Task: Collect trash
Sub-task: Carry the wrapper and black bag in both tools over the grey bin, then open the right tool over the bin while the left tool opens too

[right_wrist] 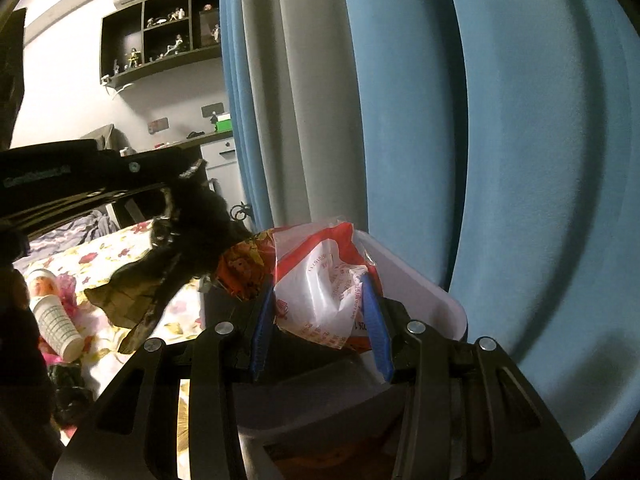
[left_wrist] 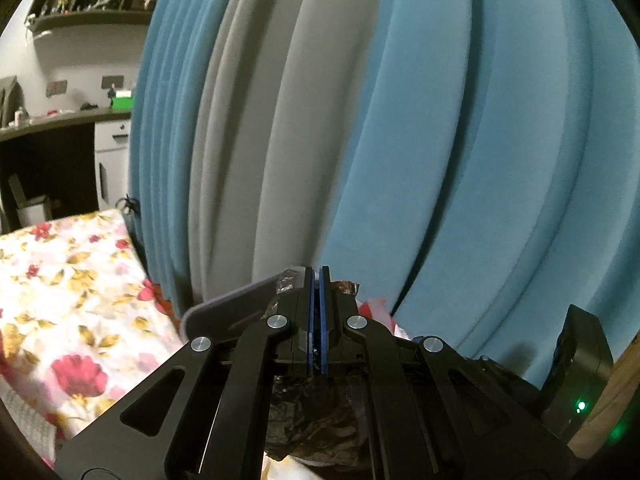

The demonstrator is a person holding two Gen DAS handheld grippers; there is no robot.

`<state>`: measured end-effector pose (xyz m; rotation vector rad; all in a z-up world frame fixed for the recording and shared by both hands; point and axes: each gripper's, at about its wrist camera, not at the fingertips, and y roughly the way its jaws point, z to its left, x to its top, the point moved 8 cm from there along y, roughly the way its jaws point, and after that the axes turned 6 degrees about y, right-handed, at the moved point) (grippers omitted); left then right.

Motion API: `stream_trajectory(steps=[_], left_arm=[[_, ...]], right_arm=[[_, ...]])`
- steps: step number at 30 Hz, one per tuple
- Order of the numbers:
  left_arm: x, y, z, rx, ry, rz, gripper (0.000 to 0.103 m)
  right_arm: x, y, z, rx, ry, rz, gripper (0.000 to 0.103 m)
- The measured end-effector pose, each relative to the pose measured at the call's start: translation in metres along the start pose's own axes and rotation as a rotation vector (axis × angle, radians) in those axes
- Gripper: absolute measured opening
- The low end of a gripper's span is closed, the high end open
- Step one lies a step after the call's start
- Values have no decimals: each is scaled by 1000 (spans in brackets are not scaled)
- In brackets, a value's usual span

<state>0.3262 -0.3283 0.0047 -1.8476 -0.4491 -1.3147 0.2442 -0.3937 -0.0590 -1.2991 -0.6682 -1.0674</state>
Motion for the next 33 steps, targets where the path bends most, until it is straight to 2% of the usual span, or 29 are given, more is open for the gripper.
stream_trajectory(steps=[6, 16, 18, 20, 22, 23, 24, 26, 33], left_arm=[[-11, 30, 2, -2, -1, 45, 1], [-21, 50, 2, 1, -11, 90, 1], [-22, 53, 2, 6, -9, 97, 1], [-24, 57, 3, 6, -11, 110, 4], [-25, 59, 6, 31, -9, 118, 19], [-25, 57, 8, 47, -10, 112, 36], [-24, 53, 12, 73, -14, 95, 58], [-22, 45, 18, 116, -21, 57, 77], [-20, 14, 33, 200, -43, 13, 88]], right_arm=[[0, 12, -4, -5, 13, 26, 43], [3, 33, -5, -13, 19, 68, 46], [4, 35, -4, -11, 12, 70, 48], [5, 38, -5, -5, 8, 74, 56], [4, 40, -6, 4, 12, 84, 63], [3, 39, -7, 1, 14, 87, 66], [3, 39, -10, -5, 16, 82, 67], [2, 37, -12, -13, 17, 79, 69], [1, 26, -19, -45, 40, 70, 74]])
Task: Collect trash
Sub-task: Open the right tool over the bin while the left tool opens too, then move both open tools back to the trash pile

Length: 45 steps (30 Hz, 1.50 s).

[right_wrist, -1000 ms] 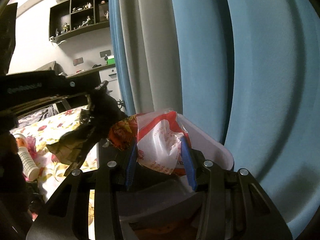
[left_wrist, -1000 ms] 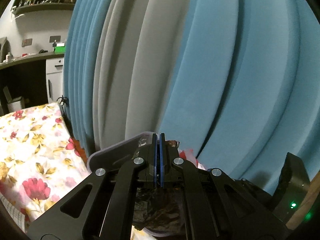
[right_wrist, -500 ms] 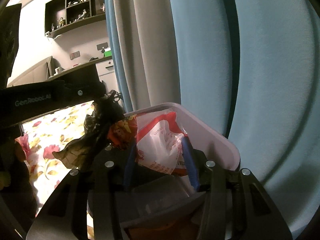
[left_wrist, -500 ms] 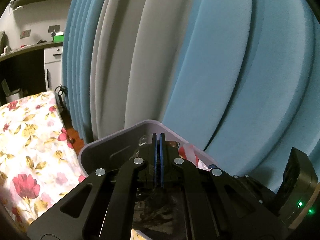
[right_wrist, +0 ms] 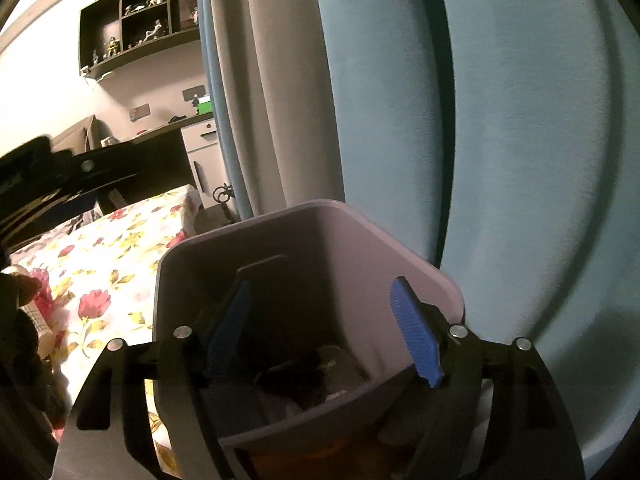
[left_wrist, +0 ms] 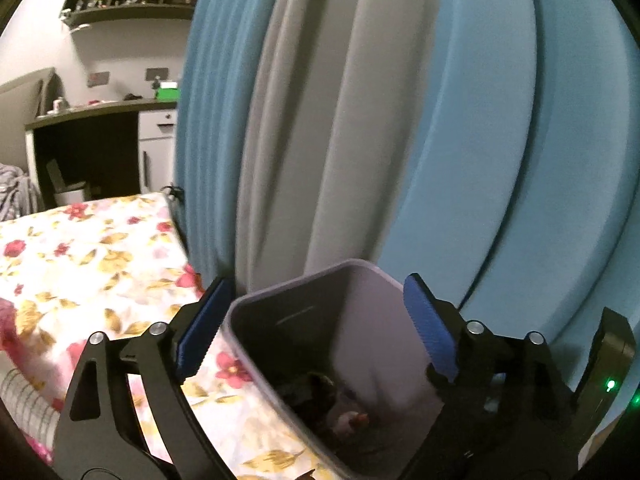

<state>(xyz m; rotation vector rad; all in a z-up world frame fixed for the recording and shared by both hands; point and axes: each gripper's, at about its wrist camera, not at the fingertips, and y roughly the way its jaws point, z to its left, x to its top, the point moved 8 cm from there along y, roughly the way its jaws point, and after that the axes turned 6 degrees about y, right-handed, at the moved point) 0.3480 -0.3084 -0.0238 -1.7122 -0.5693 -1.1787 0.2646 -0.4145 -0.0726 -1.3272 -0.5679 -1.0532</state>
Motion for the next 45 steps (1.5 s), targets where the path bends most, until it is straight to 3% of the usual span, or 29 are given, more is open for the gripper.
stream_trajectory(steps=[8, 18, 24, 33, 38, 45], left_arm=[[-6, -43, 15, 64, -14, -28, 90], [-34, -130, 49, 175, -5, -71, 90], [-67, -184, 85, 257, -14, -61, 90], [-145, -266, 172, 439, -135, -8, 90], [-167, -301, 205, 523, -177, -3, 90], [-175, -315, 219, 526, -214, -12, 90]], right_arm=[[2, -22, 12, -15, -27, -55, 84], [-10, -62, 46, -12, -75, -99, 85], [-32, -80, 83, 57, -89, -67, 85], [-88, -89, 165, 217, -180, 32, 85], [-113, -88, 210, 303, -238, 80, 85], [-133, -71, 252, 336, -309, 143, 85]])
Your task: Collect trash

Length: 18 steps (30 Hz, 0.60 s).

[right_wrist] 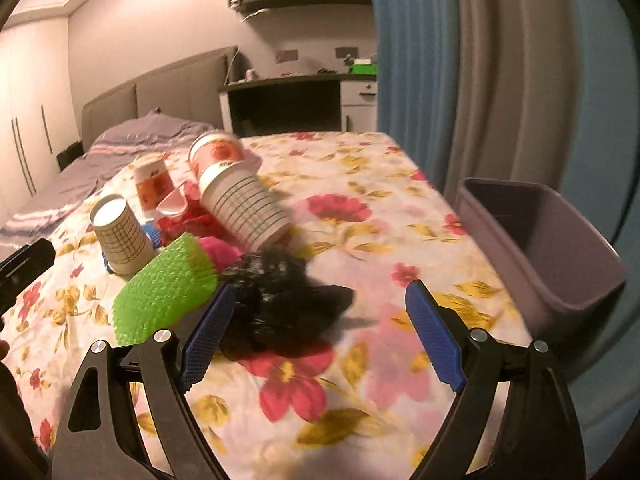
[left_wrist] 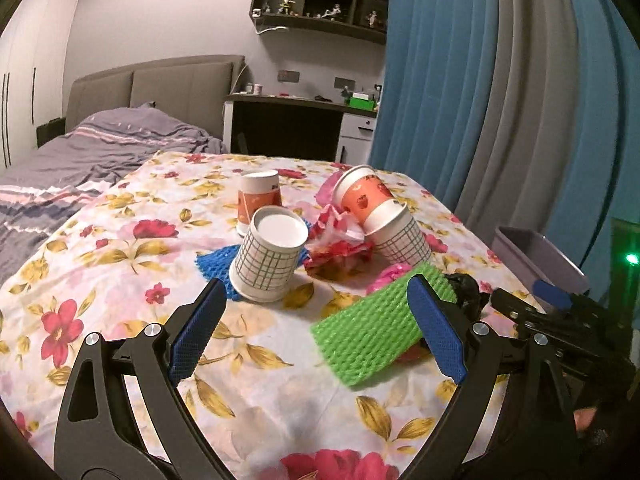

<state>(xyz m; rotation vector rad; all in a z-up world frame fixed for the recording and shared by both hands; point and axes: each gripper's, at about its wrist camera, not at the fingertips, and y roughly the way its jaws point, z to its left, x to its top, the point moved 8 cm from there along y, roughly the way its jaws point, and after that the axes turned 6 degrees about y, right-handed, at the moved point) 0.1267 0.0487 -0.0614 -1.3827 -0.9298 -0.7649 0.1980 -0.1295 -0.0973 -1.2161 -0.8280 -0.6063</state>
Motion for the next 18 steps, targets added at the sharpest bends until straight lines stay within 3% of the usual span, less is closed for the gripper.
stream_trajectory(steps=[3, 7, 10, 14, 18], left_arm=[[-7, 6, -2, -19, 3, 24, 90], [-12, 11, -8, -40, 24, 38, 90], [-14, 14, -13, -56, 45, 44, 90], [-19, 21, -22, -87, 63, 73, 90], [-22, 27, -32, -115, 81, 97, 90]], right_arm=[[0, 13, 9, 10, -16, 26, 84], [-6, 33, 17, 27, -30, 85, 73], [-10, 39, 19, 49, -28, 128, 57], [-14, 41, 16, 75, -1, 155, 25], [-11, 31, 9, 66, 22, 114, 22]])
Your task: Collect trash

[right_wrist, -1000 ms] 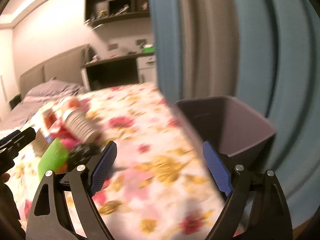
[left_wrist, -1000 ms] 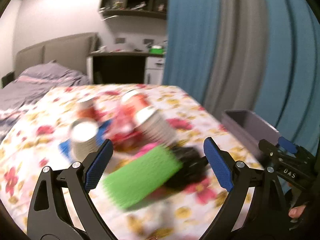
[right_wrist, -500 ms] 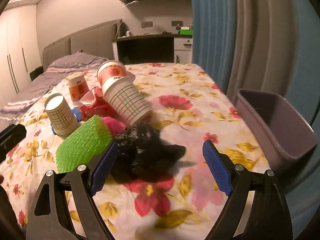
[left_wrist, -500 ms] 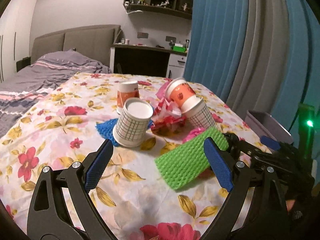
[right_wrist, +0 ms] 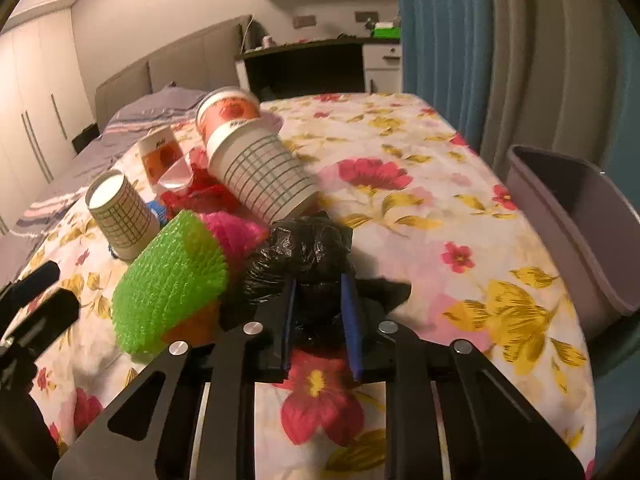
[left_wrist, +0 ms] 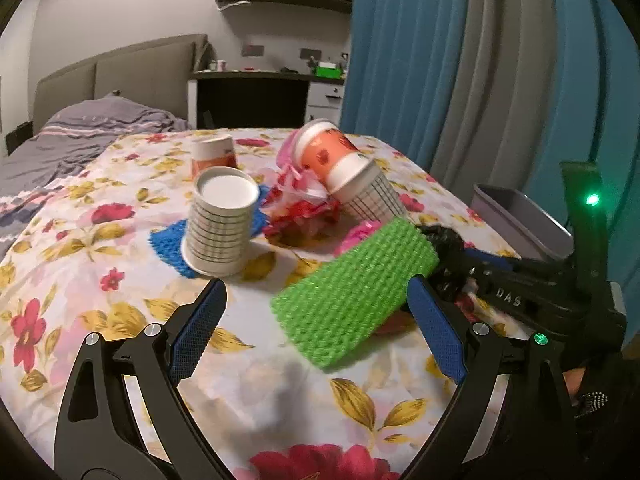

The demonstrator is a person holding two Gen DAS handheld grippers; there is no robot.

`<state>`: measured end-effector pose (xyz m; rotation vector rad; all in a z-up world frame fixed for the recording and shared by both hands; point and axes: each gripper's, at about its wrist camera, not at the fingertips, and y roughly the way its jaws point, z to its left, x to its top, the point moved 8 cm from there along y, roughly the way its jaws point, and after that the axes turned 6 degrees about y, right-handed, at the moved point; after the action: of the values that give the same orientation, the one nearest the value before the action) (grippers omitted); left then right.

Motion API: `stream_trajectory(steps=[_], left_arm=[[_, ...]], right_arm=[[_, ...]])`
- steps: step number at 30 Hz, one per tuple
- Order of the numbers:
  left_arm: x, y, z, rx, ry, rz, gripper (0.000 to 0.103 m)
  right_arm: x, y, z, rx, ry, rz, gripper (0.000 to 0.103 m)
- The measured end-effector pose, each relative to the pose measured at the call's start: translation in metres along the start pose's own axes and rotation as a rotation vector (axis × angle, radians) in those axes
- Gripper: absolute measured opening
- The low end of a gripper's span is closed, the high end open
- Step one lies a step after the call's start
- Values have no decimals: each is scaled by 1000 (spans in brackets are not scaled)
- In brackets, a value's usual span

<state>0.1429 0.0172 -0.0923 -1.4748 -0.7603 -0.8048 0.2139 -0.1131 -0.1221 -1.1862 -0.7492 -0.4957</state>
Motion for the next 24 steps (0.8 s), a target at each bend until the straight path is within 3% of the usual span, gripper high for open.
stream_trajectory(steps=[4, 13, 17, 24], left_arm=[[0, 10, -11, -16, 35, 31, 90], [-4, 47, -26, -19, 101, 145, 89], [-12, 56, -22, -55, 60, 202, 68], [-11, 46, -17, -89, 22, 176, 27]], right_arm=[[2, -20, -11, -22, 23, -66, 22], [4, -46, -24, -13, 64, -103, 22], [5, -52, -22, -12, 58, -118, 22], [3, -58, -21, 2, 67, -125, 22]])
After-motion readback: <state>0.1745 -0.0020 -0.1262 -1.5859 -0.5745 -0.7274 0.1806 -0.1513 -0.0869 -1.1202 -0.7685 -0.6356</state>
